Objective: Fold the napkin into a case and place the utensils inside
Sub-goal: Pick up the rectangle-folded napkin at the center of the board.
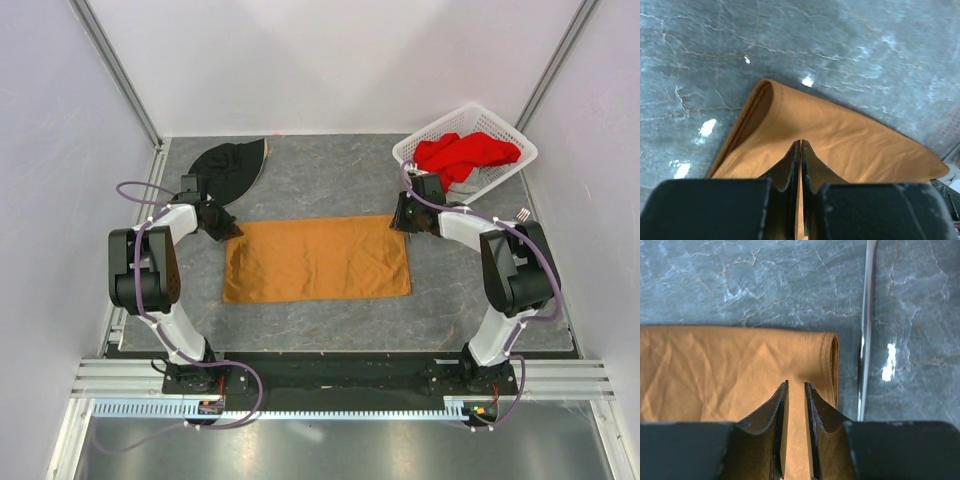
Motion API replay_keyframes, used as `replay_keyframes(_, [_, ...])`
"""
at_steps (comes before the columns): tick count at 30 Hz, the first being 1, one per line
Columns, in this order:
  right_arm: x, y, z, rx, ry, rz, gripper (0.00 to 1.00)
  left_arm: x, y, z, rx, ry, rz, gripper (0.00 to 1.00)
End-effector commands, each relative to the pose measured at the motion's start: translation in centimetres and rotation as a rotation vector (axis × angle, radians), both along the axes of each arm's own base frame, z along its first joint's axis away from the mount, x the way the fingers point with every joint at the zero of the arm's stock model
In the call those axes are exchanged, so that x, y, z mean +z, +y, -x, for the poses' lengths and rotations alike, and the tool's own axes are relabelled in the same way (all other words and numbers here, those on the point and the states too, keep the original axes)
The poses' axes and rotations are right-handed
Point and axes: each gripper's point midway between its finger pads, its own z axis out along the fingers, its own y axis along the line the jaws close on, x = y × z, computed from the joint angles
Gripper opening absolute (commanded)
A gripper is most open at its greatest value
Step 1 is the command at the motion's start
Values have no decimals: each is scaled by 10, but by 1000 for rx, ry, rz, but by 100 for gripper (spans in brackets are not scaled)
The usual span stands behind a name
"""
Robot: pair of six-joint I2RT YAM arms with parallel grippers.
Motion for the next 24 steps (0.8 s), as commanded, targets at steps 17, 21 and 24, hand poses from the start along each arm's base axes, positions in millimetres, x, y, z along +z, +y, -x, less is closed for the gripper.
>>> replay_keyframes(17, [-13, -3, -41, -3, -54, 92, 24, -15, 31, -23, 14, 3, -77, 7])
replay_keyframes(21, [-10, -6, -41, 11, -51, 124, 25, -16, 38, -25, 9, 16, -93, 7])
replay_keyframes(24, [11, -4, -38, 9, -60, 115, 38, 27, 27, -32, -53, -104, -196, 10])
